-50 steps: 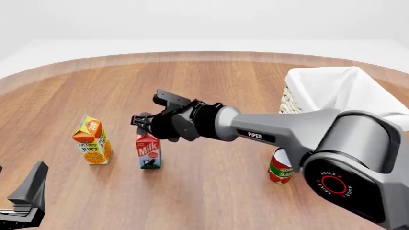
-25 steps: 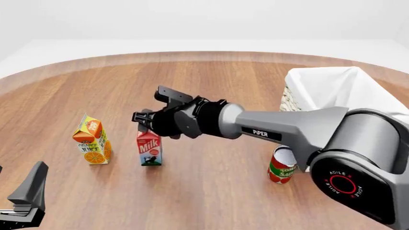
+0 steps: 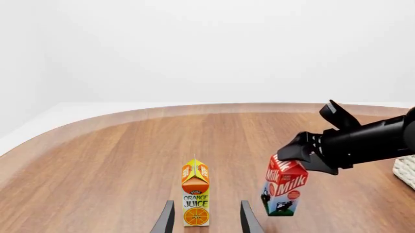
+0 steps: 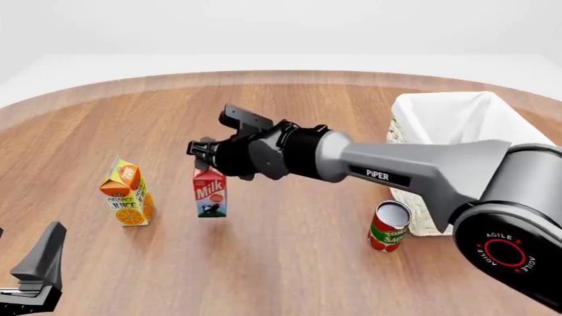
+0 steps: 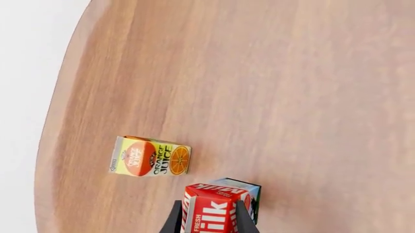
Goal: Pick the milk and place it in the basket.
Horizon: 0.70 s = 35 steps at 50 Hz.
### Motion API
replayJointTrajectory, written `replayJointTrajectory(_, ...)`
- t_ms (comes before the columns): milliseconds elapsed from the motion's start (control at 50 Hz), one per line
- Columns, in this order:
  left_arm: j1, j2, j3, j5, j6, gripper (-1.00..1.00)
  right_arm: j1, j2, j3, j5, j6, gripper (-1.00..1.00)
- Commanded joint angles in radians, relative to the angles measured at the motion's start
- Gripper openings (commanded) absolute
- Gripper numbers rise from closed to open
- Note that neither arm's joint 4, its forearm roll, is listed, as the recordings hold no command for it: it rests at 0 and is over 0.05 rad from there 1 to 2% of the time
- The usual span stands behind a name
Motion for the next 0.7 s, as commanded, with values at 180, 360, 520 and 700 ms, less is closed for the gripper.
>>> replayJointTrajectory(180,0.000,0.000,0.000,0.000,0.000,1.00,-0.020,-0.073,0.021,-0.014,-0.004,-1.00)
replayJointTrajectory(360,0.000,0.000,0.000,0.000,0.000,1.00,-0.028,-0.085,0.019,-0.013,-0.009,-1.00)
replayJointTrajectory(520,0.000,0.000,0.000,0.000,0.000,1.00,-0.040,-0.114,0.032,-0.017,-0.018,-1.00)
replayJointTrajectory(700,0.000,0.000,0.000,0.000,0.000,1.00,-0.054,-0.152,0.051,-0.020,-0.029,-1.00)
